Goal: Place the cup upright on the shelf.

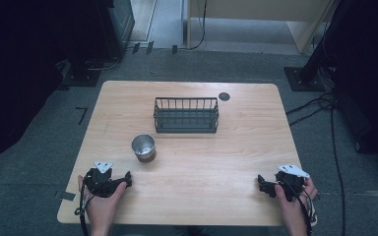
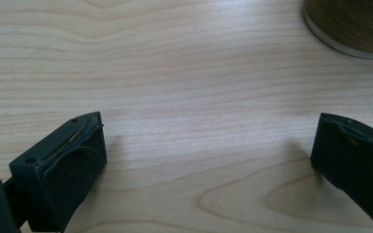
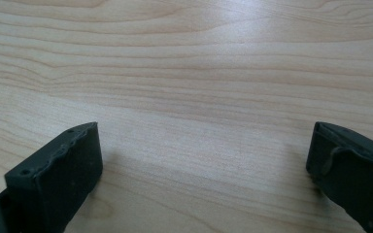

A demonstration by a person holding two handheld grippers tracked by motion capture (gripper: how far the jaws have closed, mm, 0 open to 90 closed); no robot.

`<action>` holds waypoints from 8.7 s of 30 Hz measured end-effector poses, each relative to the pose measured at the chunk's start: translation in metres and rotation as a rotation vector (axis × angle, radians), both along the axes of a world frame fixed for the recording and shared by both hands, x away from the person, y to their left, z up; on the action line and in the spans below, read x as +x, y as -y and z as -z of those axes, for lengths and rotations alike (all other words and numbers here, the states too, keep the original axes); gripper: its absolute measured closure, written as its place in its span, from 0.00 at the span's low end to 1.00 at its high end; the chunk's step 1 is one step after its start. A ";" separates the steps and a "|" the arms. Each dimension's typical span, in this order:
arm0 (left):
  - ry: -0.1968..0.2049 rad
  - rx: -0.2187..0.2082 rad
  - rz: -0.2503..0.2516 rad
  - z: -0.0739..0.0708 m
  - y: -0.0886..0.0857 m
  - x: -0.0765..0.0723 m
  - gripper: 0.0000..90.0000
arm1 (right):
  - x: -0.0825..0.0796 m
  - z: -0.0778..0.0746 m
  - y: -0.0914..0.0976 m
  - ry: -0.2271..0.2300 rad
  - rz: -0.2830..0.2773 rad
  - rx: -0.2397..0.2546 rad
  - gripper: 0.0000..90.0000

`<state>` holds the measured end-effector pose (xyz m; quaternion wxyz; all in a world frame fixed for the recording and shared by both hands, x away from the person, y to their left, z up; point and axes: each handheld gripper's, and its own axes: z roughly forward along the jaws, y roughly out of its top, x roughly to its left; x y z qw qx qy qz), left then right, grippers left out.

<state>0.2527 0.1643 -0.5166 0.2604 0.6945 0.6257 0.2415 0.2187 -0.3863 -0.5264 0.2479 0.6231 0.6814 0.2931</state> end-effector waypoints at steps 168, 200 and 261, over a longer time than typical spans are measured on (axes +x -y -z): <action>0.156 -0.105 0.294 -0.141 0.134 0.137 0.21 | 0.005 0.000 0.000 0.000 0.021 0.001 0.00; 0.190 -0.137 0.262 -0.134 0.154 0.202 0.21 | 0.005 0.000 0.000 0.000 0.021 0.001 0.00; 0.143 -0.052 0.294 -0.110 0.145 0.180 0.00 | 0.005 0.000 0.000 0.000 0.021 0.001 0.00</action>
